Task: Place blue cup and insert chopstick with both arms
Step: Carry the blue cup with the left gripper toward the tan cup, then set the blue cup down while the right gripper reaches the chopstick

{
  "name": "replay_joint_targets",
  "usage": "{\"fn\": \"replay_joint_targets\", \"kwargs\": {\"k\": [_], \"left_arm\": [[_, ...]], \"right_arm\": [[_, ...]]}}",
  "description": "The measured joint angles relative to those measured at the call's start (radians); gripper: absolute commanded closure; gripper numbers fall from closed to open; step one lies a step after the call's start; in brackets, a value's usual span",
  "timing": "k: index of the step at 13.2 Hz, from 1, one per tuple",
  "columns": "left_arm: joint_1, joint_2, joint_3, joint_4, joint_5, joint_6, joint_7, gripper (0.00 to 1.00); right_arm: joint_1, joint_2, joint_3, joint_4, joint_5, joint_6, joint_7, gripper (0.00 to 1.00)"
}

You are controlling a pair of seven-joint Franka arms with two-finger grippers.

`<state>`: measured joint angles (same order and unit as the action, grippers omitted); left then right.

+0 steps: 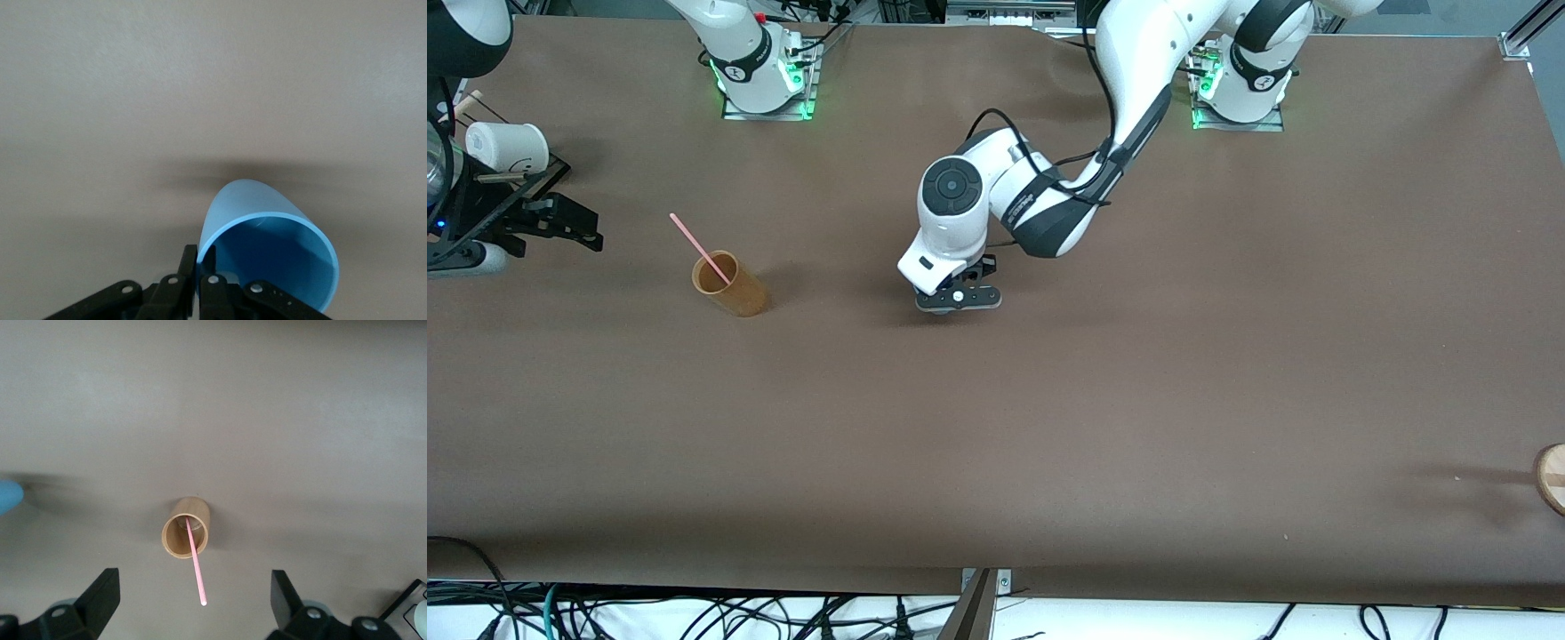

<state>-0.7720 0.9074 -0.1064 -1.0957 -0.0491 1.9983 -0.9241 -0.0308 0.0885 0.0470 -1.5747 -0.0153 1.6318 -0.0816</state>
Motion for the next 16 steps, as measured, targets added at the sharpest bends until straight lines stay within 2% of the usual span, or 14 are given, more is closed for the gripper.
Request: {"fn": "replay_joint_targets", "kwargs": {"k": [1,4,5,6,11,13,16], "left_arm": [[-0.001,0.011,0.0,0.002,0.0,0.008,-0.003,1.0],[0.0,0.021,0.005,0.009,0.0,0.016,-0.005,0.73],[0.002,0.021,0.006,0.015,0.0,0.016,-0.005,0.39],[0.004,0.021,0.007,0.023,0.0,0.016,-0.005,0.0],[0.047,-0.004,0.011,0.057,-0.057,-0.006,-0.005,0.0],[0.1,-0.045,0.014,0.069,-0.063,-0.063,0.015,0.0],[0.214,-0.148,0.019,0.078,-0.064,-0.15,0.197,0.0]], "right_arm": [[0.0,0.0,0.0,0.0,0.0,0.0,0.0,0.0],[0.0,0.0,0.0,0.0,-0.001,-0.039,0.0,0.0],[0.0,0.001,0.0,-0.005,-0.004,-0.055,0.0,0.0],[0.0,0.005,0.0,-0.019,-0.006,-0.063,0.0,0.0],[0.01,0.074,0.007,-0.18,-0.015,-0.031,-0.086,0.0],[0.011,0.059,0.013,-0.292,-0.023,0.076,-0.138,0.0],[0.012,-0.011,0.058,-0.493,-0.074,0.28,-0.174,0.01]]}}
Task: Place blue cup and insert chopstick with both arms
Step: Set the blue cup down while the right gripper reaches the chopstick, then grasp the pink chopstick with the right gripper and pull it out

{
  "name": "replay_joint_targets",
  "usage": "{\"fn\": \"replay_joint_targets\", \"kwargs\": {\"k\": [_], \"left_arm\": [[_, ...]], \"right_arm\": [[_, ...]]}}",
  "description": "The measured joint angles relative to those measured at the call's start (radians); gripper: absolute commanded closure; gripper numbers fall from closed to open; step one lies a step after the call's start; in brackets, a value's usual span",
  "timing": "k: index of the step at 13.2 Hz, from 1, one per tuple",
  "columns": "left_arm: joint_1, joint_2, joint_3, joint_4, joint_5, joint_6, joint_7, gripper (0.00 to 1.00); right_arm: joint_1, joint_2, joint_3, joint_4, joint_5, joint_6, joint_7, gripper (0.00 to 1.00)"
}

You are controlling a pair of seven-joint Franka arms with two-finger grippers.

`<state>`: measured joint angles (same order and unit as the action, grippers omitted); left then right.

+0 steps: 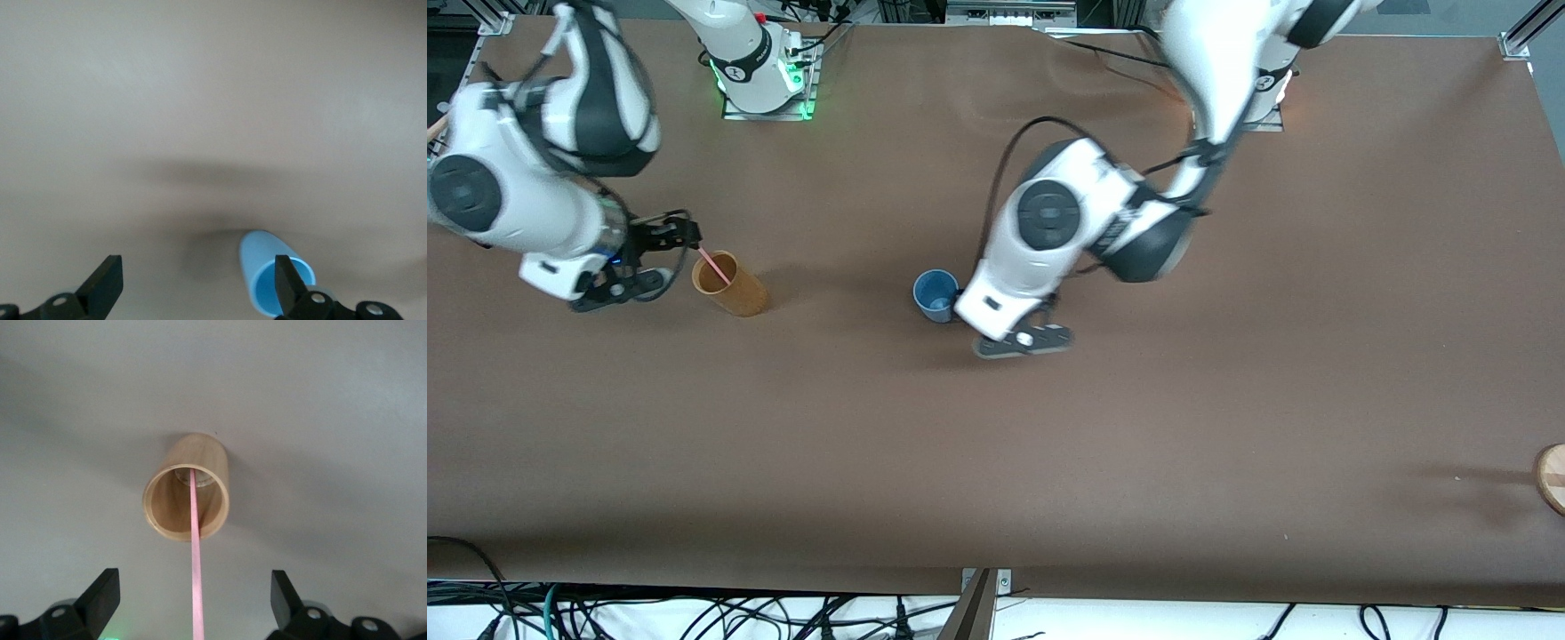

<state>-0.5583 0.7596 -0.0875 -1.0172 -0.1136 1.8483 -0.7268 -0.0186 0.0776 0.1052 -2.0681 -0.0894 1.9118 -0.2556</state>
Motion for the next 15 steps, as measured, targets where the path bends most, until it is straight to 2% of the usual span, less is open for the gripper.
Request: {"fn": "replay_joint_targets", "kwargs": {"k": [2,3,4,6,7,9,10,11,15], "left_arm": [[0.079,-0.065,0.009,-0.005,0.0,-0.051,0.1,0.0],[0.125,-0.092,0.011,-0.014,0.0,-0.074,0.152,0.0],[0.176,-0.12,0.012,-0.029,0.0,-0.093,0.22,0.0],[0.274,-0.169,0.012,-0.059,0.0,-0.138,0.361,0.0],[0.32,-0.189,0.012,-0.069,0.0,-0.164,0.428,0.0],[0.407,-0.22,0.013,-0.083,0.0,-0.215,0.534,0.0],[0.445,-0.233,0.013,-0.086,0.0,-0.241,0.567,0.0],[0.485,-0.249,0.013,-0.09,0.0,-0.268,0.592,0.0],[0.591,-0.351,0.054,-0.144,0.008,-0.346,0.681,0.0]], "right_arm": [[0.004,-0.05,0.023,-0.128,-0.021,0.098,0.0,0.11],[0.005,-0.061,0.026,-0.171,-0.036,0.126,0.0,0.2],[0.005,-0.062,0.026,-0.199,-0.064,0.142,0.0,0.36],[0.005,-0.056,0.025,-0.218,-0.1,0.154,-0.001,0.48],[0.005,-0.053,0.025,-0.22,-0.105,0.155,-0.001,0.6],[0.005,-0.037,0.024,-0.221,-0.112,0.161,-0.003,0.77],[0.004,-0.029,0.024,-0.221,-0.124,0.167,-0.006,0.92],[0.004,-0.024,0.024,-0.221,-0.135,0.17,-0.011,1.0],[0.003,-0.021,0.023,-0.219,-0.142,0.171,-0.031,1.0]]}}
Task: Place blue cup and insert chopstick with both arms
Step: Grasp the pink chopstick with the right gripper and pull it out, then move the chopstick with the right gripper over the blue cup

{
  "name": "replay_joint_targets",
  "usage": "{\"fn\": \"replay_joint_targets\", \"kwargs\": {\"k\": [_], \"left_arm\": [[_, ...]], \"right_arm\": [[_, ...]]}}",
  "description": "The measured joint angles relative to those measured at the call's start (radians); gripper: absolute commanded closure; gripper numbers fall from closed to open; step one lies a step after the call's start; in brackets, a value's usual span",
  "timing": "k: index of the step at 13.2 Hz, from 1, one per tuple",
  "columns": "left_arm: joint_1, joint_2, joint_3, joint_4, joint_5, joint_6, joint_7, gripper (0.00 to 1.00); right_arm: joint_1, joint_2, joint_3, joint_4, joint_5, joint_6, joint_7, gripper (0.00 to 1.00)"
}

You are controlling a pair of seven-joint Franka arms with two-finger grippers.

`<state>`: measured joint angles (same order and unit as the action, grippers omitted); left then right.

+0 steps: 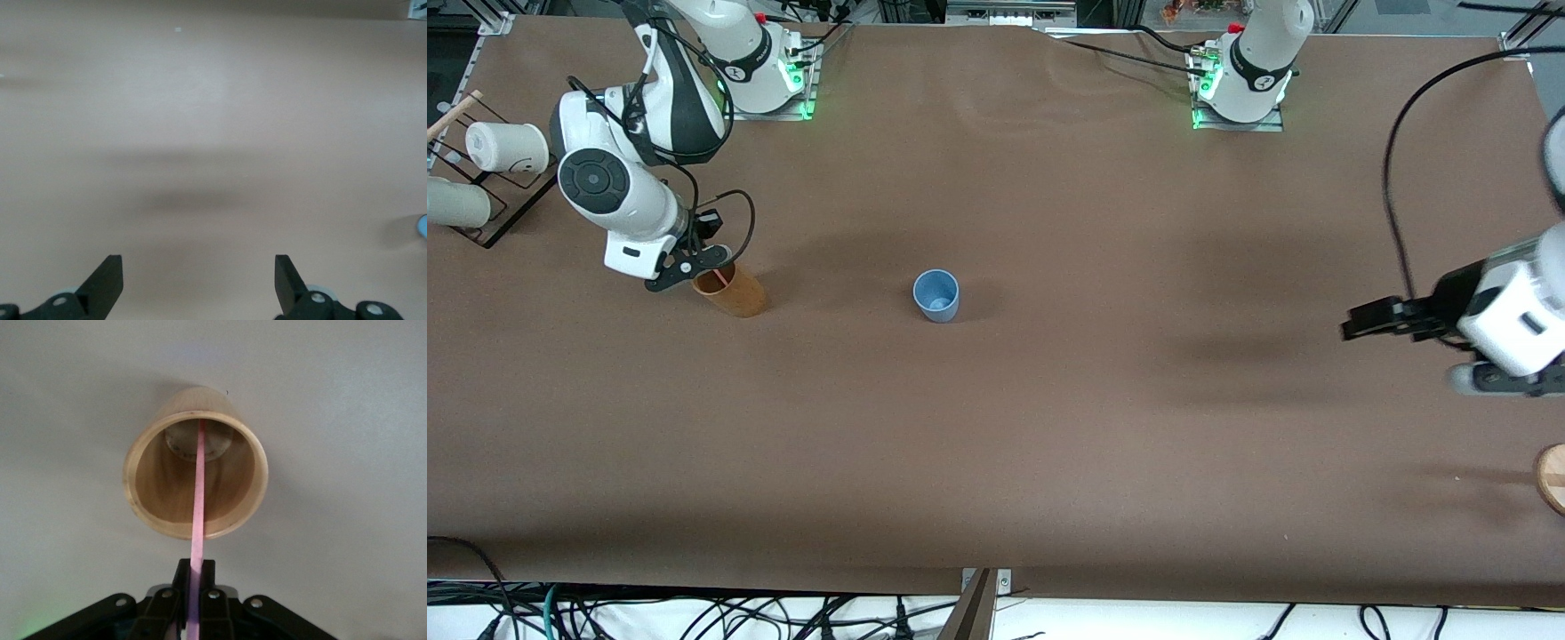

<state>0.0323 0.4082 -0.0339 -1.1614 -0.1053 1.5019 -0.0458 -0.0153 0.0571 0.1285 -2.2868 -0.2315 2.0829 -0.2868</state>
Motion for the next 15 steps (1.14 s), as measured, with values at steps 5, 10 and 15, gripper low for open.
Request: {"fn": "replay_joint_targets", "kwargs": {"k": [5,10,15], "left_arm": [[0.005,-0.155,0.036,-0.139,0.01,-0.098,0.013,0.0],[0.002,-0.246,0.029,-0.259,0.025,-0.167,0.015,0.0],[-0.013,-0.304,-0.02,-0.366,0.076,-0.098,0.017,0.0]], "right_arm": [[0.0,-0.022,0.003,0.111,-0.001,-0.157,-0.007,1.0],[0.006,-0.034,0.069,0.435,0.167,-0.537,0.02,1.0],[0.167,0.038,0.086,0.559,0.36,-0.576,0.428,1.0]]}}
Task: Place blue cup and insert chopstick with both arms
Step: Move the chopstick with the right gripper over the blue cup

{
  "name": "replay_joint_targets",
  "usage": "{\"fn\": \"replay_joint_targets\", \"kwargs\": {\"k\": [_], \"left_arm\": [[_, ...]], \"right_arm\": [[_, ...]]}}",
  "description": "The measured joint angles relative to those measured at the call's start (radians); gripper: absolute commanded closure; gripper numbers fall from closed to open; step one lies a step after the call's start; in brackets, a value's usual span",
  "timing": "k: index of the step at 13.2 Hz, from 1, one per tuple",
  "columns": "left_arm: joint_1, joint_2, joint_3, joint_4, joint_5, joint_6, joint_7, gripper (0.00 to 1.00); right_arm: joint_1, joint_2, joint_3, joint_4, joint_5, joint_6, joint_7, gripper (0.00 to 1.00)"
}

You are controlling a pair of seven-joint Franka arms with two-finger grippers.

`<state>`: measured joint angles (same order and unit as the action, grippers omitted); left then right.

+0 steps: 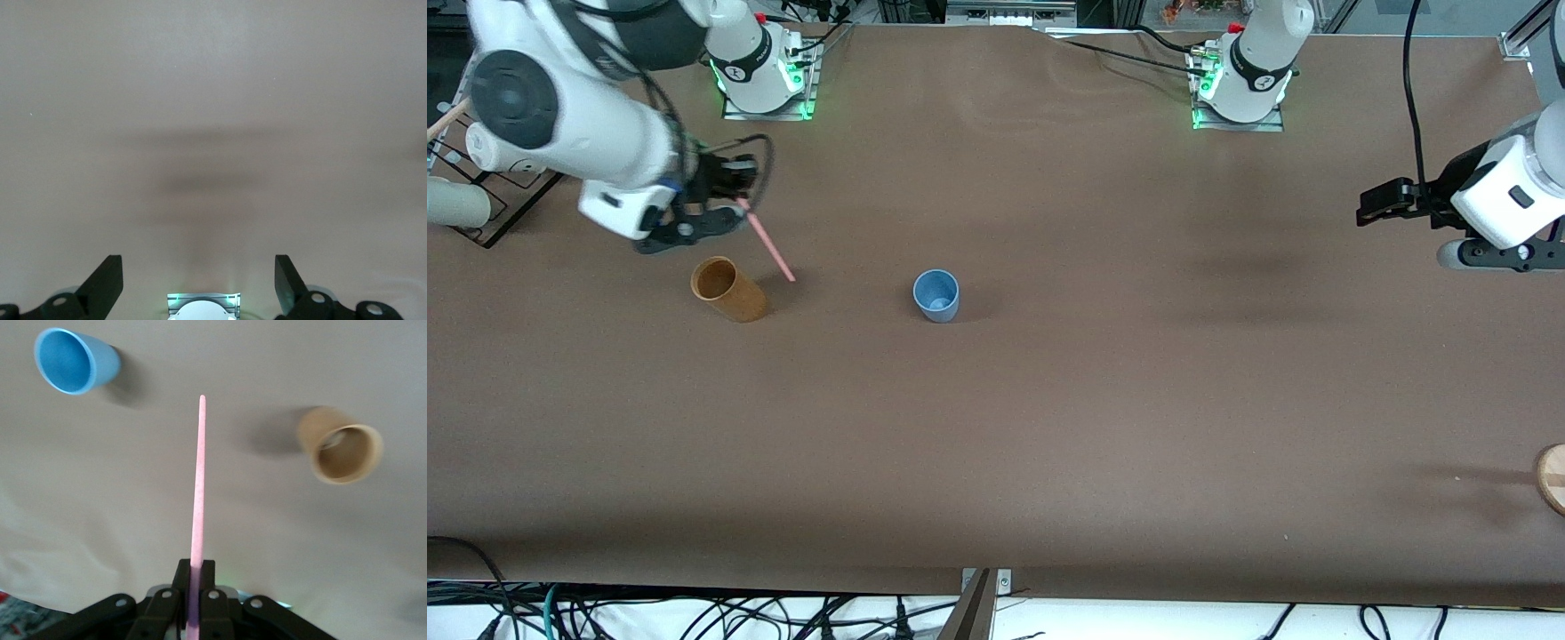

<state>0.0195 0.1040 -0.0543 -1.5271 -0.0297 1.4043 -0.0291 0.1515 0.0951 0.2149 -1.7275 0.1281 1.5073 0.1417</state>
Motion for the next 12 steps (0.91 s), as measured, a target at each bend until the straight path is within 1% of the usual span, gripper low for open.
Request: {"fn": "replay_joint_targets", "kwargs": {"k": [2,4,6,9,12], "left_arm": [[0.001,0.0,0.001,-0.009,0.0,0.009,0.0,0.0],[0.001,0.0,0.001,-0.012,0.0,0.01,0.0,0.0],[0.001,0.0,0.001,-0.013,0.0,0.01,0.0,0.0],[0.002,0.001,0.003,-0.013,0.0,0.013,0.0,0.0],[0.003,0.002,0.003,-0.013,0.0,0.016,0.0,0.0]], "right_arm": [[0.088,0.076,0.004,0.057,0.078,0.036,0.221,1.0],[0.139,0.148,0.004,0.102,0.106,0.087,0.364,1.0],[0.169,0.206,0.004,0.117,0.133,0.147,0.463,1.0],[0.218,0.268,0.004,0.123,0.151,0.187,0.515,1.0],[0.24,0.28,0.004,0.129,0.151,0.215,0.527,1.0]]}}
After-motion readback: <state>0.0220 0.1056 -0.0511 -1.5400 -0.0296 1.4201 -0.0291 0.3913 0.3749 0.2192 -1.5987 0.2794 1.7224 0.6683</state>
